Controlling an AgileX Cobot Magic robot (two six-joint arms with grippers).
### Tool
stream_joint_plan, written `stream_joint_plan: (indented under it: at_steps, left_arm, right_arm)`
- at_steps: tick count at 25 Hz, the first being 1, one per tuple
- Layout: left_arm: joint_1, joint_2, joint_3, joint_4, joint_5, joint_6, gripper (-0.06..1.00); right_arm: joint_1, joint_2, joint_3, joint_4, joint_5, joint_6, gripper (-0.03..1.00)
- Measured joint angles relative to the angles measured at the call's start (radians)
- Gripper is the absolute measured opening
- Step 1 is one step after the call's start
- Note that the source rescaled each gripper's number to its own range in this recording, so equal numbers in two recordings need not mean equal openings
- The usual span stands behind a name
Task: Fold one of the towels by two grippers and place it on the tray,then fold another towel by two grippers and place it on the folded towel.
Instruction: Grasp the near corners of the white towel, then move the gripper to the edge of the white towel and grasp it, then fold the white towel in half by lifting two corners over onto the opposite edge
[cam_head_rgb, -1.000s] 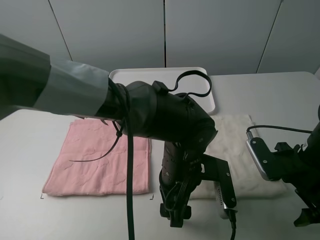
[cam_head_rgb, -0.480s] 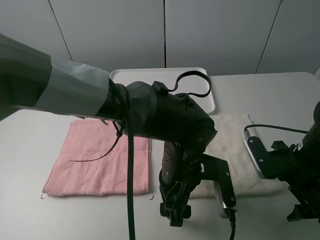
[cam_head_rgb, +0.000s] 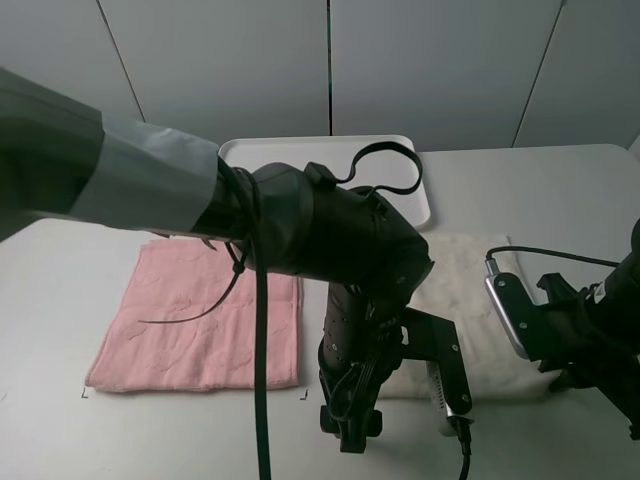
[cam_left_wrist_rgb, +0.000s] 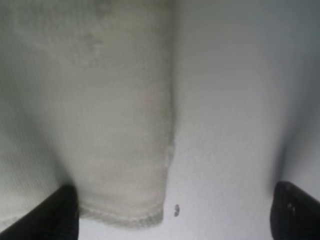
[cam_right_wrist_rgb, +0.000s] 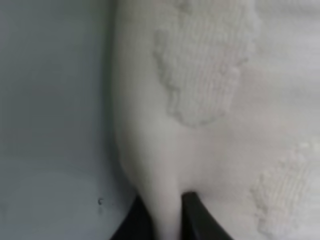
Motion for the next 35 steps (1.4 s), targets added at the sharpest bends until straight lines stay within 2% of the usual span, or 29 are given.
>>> stream_joint_plan:
  at_steps: [3, 10, 12, 16, 21, 24, 25, 29, 35]
  left_arm:
    - [0.000, 0.000, 0.000, 0.000, -0.005, 0.000, 0.99]
    - [0.000, 0.000, 0.000, 0.000, -0.017, -0.002, 0.97]
    - [0.000, 0.002, 0.000, 0.002, -0.026, -0.002, 0.87]
    - [0.000, 0.002, 0.000, 0.004, -0.044, -0.014, 0.54]
    - [0.000, 0.002, 0.000, 0.004, -0.084, -0.068, 0.29]
    - [0.000, 0.002, 0.000, 0.006, -0.097, -0.075, 0.06]
    - [0.000, 0.002, 0.000, 0.006, -0.097, -0.075, 0.03]
    - [0.000, 0.002, 0.000, 0.006, -0.098, -0.077, 0.02]
    - [0.000, 0.002, 0.000, 0.006, -0.100, -0.077, 0.02]
  right_arm:
    - [0.000, 0.000, 0.000, 0.000, -0.009, -0.006, 0.03]
    - [0.000, 0.000, 0.000, 0.000, -0.009, -0.009, 0.03]
    - [0.000, 0.000, 0.000, 0.000, -0.009, -0.009, 0.03]
    - [0.000, 0.000, 0.000, 0.000, -0.009, -0.011, 0.03]
    - [0.000, 0.000, 0.000, 0.000, -0.009, -0.011, 0.03]
    - [0.000, 0.000, 0.000, 0.006, -0.009, -0.011, 0.03]
    - [0.000, 0.000, 0.000, 0.007, -0.009, -0.011, 0.03]
    - [0.000, 0.000, 0.000, 0.007, -0.009, -0.011, 0.01]
    - [-0.002, -0.011, 0.002, 0.066, -0.011, -0.013, 0.01]
